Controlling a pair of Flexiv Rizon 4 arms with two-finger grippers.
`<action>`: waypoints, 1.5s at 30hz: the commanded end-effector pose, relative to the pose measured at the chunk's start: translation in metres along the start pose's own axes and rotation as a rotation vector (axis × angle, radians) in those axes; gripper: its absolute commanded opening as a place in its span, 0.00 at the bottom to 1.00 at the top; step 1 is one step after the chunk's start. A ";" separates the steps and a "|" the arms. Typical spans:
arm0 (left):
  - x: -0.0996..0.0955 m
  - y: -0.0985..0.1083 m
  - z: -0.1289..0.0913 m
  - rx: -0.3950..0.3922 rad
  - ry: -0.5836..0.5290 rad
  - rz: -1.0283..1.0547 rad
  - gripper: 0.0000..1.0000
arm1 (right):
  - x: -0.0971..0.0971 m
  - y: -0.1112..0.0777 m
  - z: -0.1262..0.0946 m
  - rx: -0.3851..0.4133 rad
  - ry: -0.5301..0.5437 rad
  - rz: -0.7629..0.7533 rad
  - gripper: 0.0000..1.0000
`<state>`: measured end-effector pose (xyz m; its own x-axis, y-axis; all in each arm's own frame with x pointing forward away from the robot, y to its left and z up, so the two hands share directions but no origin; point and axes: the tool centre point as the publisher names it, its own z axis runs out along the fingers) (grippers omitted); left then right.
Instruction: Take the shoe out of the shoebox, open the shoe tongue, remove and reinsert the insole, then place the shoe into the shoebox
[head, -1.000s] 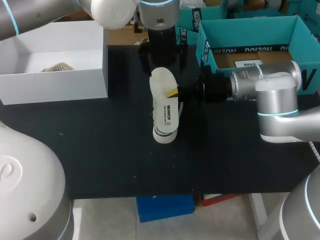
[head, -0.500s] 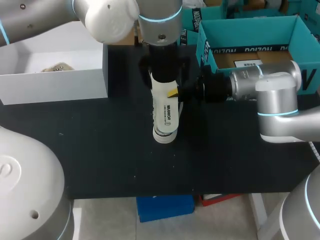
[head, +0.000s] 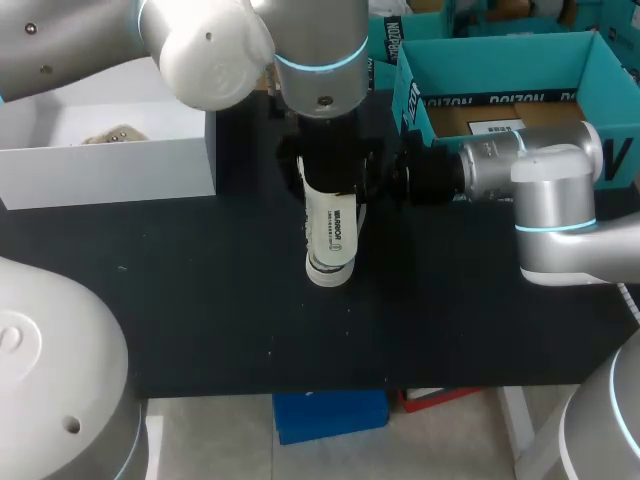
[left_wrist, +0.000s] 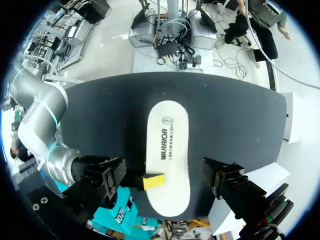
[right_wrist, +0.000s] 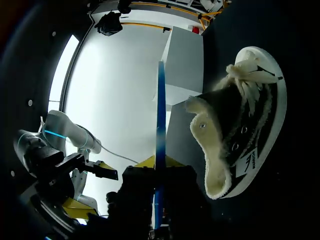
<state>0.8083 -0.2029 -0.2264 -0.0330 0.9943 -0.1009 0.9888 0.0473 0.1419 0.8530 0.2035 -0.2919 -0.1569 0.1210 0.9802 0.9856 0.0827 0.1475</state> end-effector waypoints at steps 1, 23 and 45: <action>0.005 -0.011 0.002 -0.011 -0.008 -0.001 1.00 | -0.001 0.000 0.001 -0.001 -0.001 0.000 0.00; 0.050 0.006 -0.005 0.075 -0.531 -0.074 1.00 | -0.001 0.000 0.001 -0.001 -0.001 0.000 0.00; 0.076 0.025 0.012 0.244 -1.105 0.002 1.00 | -0.001 0.000 0.001 -0.001 -0.001 0.000 0.00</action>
<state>0.8291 -0.1296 -0.2342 0.0380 0.6707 -0.7408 0.9940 -0.1015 -0.0409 0.8530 0.2035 -0.2919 -0.1569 0.1210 0.9802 0.9856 0.0827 0.1475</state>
